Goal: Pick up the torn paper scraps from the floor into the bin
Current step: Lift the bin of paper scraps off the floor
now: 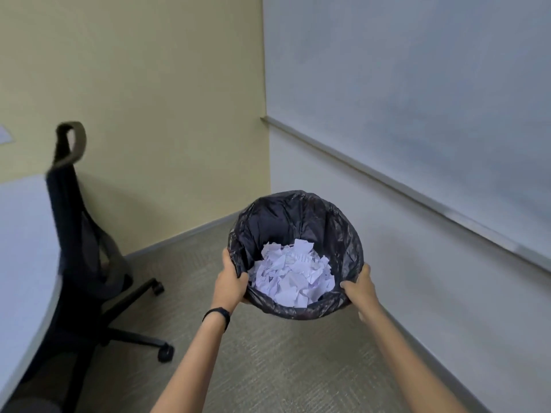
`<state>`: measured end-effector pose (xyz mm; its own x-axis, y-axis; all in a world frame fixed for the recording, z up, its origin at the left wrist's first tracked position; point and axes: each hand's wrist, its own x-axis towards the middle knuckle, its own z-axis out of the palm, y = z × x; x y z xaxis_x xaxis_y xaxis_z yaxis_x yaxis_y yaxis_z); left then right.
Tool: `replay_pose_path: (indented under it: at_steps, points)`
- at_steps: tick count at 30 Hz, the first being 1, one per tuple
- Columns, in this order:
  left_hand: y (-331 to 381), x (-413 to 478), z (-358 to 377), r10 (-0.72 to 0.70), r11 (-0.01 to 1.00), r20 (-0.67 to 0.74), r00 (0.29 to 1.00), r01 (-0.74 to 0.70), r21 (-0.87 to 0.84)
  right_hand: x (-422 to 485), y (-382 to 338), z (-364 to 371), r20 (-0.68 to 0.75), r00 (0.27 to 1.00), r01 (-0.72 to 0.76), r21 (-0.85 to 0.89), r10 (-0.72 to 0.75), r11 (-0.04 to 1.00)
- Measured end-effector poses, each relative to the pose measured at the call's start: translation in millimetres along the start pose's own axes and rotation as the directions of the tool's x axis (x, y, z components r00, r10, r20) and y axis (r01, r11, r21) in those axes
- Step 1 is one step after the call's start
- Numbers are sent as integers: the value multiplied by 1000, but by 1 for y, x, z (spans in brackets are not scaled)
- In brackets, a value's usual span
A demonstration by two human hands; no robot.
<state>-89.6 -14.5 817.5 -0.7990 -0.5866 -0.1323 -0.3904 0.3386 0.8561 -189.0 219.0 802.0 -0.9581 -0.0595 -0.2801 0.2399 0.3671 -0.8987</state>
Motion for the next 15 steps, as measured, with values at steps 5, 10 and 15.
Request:
replay_pose_path:
  at_steps: [5, 10, 15]
  points:
    - [86, -39, -56, 51, 998, -44, 998, -52, -24, -33, -83, -43, 50, 997, 54, 19, -55, 998]
    - [143, -61, -99, 104, 993, -89, 991, -108, -41, -62, -149, -73, 80, 978, 190, 57, -194, 980]
    - [169, -76, -115, 123, 989, -81, 989, -130, -76, -67, -172, -93, 101, 969, 216, 110, -228, 970]
